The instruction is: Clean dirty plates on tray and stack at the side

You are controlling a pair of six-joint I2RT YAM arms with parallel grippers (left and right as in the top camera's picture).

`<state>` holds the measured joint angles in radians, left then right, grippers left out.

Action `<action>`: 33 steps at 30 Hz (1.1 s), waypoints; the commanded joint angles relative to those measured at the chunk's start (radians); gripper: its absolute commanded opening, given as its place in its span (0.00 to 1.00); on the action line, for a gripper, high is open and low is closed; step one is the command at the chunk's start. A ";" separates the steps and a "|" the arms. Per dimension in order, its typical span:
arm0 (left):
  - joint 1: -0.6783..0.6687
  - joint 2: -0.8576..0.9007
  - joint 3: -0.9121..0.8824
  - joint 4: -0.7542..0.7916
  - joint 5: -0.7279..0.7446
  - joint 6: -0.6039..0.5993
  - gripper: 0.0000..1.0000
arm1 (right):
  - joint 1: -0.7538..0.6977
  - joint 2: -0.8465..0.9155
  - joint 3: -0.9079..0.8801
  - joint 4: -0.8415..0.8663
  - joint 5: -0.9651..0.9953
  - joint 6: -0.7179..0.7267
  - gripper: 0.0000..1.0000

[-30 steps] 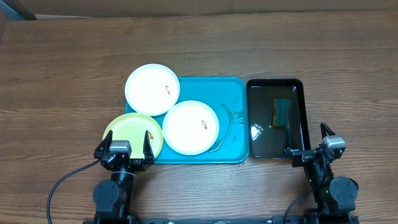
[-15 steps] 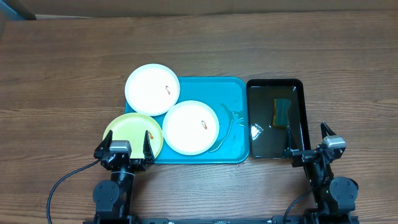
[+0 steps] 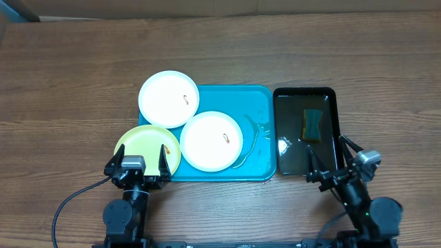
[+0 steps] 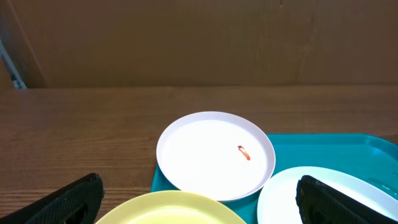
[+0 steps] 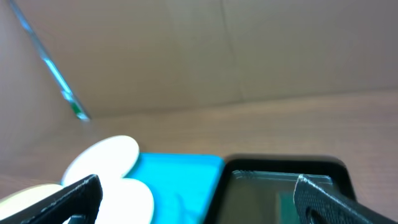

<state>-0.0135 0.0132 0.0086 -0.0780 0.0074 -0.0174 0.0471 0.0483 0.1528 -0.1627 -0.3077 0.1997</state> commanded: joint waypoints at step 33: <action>0.000 -0.008 -0.004 0.001 0.005 0.021 1.00 | -0.002 1.793 1.548 -1.292 0.110 -0.085 0.63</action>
<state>-0.0135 0.0132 0.0086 -0.0780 0.0078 -0.0174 0.0463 1.8431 1.7988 -1.5051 -0.2287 0.1093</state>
